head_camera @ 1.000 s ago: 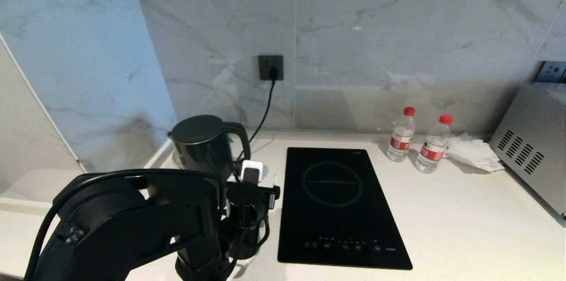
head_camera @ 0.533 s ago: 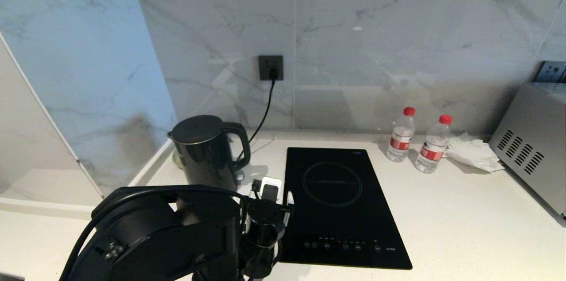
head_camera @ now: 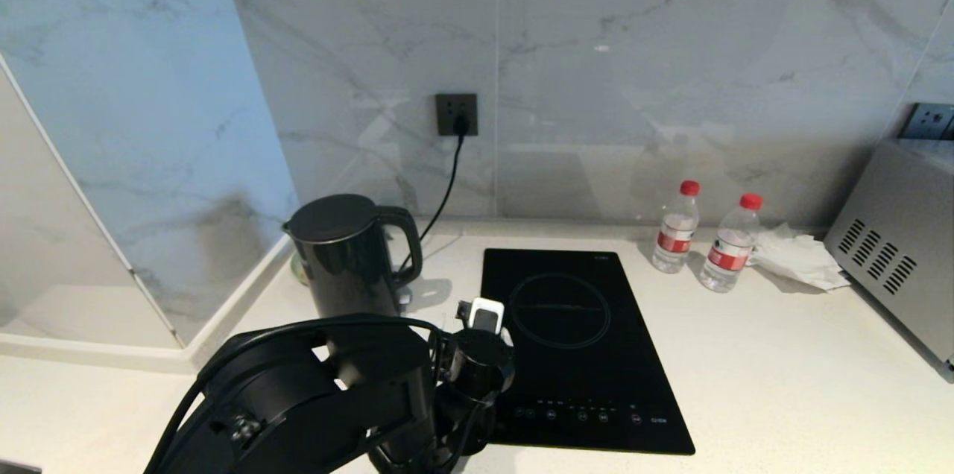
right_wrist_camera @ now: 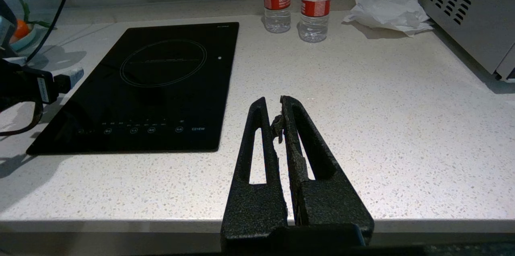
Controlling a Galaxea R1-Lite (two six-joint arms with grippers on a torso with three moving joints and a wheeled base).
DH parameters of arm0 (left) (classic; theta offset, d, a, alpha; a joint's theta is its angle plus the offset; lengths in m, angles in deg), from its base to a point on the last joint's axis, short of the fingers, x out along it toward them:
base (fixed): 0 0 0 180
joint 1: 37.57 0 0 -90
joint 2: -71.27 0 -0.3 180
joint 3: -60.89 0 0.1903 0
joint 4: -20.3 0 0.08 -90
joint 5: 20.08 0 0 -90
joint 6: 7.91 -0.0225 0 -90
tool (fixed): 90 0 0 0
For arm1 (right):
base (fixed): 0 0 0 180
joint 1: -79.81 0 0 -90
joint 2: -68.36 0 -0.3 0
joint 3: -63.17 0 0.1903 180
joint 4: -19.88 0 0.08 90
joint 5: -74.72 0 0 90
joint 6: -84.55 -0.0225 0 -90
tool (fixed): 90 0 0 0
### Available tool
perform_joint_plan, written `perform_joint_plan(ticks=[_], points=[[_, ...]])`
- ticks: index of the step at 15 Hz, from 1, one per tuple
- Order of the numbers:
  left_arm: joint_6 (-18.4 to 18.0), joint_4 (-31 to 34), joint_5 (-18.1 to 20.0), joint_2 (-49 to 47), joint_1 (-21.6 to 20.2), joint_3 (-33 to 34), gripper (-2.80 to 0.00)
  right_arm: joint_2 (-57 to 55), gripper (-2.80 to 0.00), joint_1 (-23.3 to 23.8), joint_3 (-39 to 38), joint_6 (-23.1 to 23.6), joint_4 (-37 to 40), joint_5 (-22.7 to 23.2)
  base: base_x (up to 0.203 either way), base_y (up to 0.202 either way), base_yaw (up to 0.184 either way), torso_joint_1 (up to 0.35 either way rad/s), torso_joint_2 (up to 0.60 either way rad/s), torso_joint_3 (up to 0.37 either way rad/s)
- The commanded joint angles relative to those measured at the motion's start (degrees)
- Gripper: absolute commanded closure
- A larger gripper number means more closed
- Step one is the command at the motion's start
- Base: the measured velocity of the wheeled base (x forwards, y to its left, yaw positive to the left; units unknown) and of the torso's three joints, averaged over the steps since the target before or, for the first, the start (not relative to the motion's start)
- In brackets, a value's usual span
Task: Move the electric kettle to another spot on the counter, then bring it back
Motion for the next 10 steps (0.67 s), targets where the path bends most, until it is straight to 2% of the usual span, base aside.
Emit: perform_joint_plan(ticks=[1, 4, 6, 8, 10], points=[[0.0, 2.2, -0.5, -0.8, -0.1, -2.9, -2.80, -0.1, 0.00, 0.0, 0.0, 0.0, 0.0, 0.0, 0.000, 0.000, 0.000, 0.000, 0.00, 0.000], [0.1, 6.5, -0.7, -1.1, 0.0, -6.3, -2.80, -0.1, 0.00, 0.0, 0.0, 0.0, 0.0, 0.0, 0.000, 0.000, 0.000, 0.000, 0.00, 0.000], [0.5, 9.9, -2.8, -1.7, 0.1, -10.0, -2.80, -0.1, 0.00, 0.0, 0.0, 0.0, 0.0, 0.0, 0.000, 0.000, 0.000, 0.000, 0.00, 0.000], [2.2, 12.1, -3.1, -2.1, 0.2, -12.0, -2.80, -0.1, 0.00, 0.0, 0.0, 0.0, 0.0, 0.0, 0.000, 0.000, 0.000, 0.000, 0.00, 0.000], [5.4, 15.0, -2.8, -2.1, 0.2, -14.1, -2.80, -0.1, 0.00, 0.0, 0.0, 0.0, 0.0, 0.0, 0.000, 0.000, 0.000, 0.000, 0.00, 0.000]])
